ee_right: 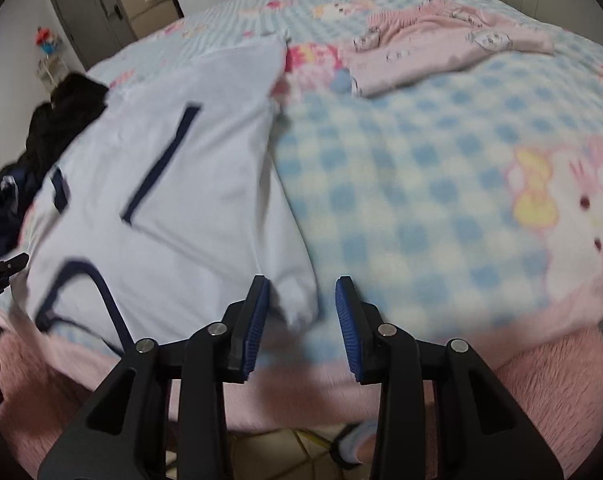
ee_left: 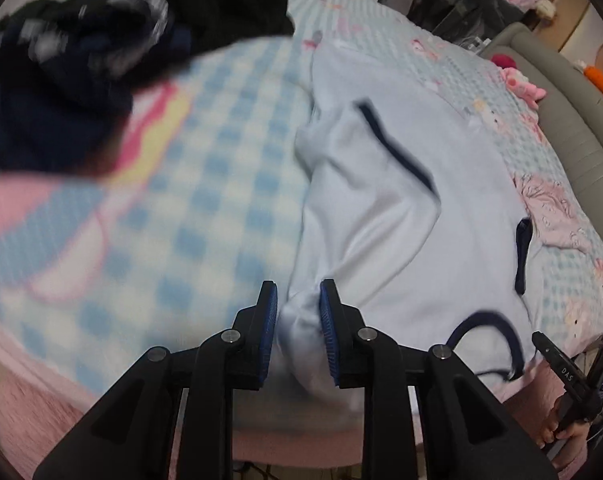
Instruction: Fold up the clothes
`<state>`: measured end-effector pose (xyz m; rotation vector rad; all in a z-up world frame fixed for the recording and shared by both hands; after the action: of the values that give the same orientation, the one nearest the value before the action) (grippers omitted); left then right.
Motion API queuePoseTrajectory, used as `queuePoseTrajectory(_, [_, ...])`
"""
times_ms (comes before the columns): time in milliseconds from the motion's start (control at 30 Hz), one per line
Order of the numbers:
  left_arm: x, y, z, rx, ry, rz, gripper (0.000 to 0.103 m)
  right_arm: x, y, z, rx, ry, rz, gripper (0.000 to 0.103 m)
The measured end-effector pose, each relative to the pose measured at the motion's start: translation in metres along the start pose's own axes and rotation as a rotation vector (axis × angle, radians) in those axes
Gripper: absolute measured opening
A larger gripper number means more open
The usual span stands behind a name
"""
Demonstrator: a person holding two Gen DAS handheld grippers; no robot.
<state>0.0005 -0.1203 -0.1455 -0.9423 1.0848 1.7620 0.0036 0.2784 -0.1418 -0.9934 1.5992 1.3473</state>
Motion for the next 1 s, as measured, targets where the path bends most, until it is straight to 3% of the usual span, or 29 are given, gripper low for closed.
queuePoseTrajectory(100, [0.003, -0.017, -0.01, -0.042, -0.078, 0.006, 0.026, -0.001, -0.011, -0.002, -0.049, -0.073, 0.014, 0.039])
queuePoseTrajectory(167, [-0.004, -0.025, -0.014, -0.072, -0.141, 0.04, 0.027, -0.005, -0.011, -0.001, -0.025, -0.048, 0.025, 0.039])
queuePoseTrajectory(267, [-0.019, -0.035, -0.016, -0.08, -0.188, 0.098, 0.027, -0.018, -0.01, 0.007, 0.055, 0.119, 0.073, 0.039])
queuePoseTrajectory(400, [-0.018, -0.044, -0.02, -0.127, -0.265, 0.077, 0.036, -0.009, -0.019, 0.001, 0.08, 0.261, 0.008, 0.043])
queuePoseTrajectory(500, [-0.012, -0.051, -0.022, -0.164, -0.325, 0.048, 0.036, -0.002, -0.026, -0.003, 0.098, 0.368, -0.042, 0.043])
queuePoseTrajectory(567, [-0.01, -0.05, -0.021, -0.161, -0.335, 0.059, 0.036, 0.006, -0.031, -0.009, 0.093, 0.363, -0.074, 0.043])
queuePoseTrajectory(667, [-0.008, -0.042, -0.024, -0.189, -0.366, 0.08, 0.041, 0.007, -0.021, -0.02, 0.047, 0.305, -0.035, 0.043])
queuePoseTrajectory(867, [-0.007, -0.037, -0.003, -0.13, -0.358, 0.1, 0.041, -0.003, -0.008, -0.008, 0.122, 0.433, 0.028, 0.043])
queuePoseTrajectory(1000, [0.004, -0.047, -0.01, -0.167, -0.325, 0.062, 0.039, 0.004, -0.007, -0.005, 0.095, 0.333, 0.007, 0.042])
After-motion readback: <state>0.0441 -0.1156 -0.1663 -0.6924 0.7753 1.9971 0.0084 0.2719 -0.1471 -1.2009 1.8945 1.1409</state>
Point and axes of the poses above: each gripper's, at about its wrist camera, not at the fingertips, and x roughly the way its jaws point, z to its right, y to its top, the point moved 1 cm from there along x, roughly the way its jaws point, and after that the axes turned 10 degrees about -z, right-handed, at the moved point
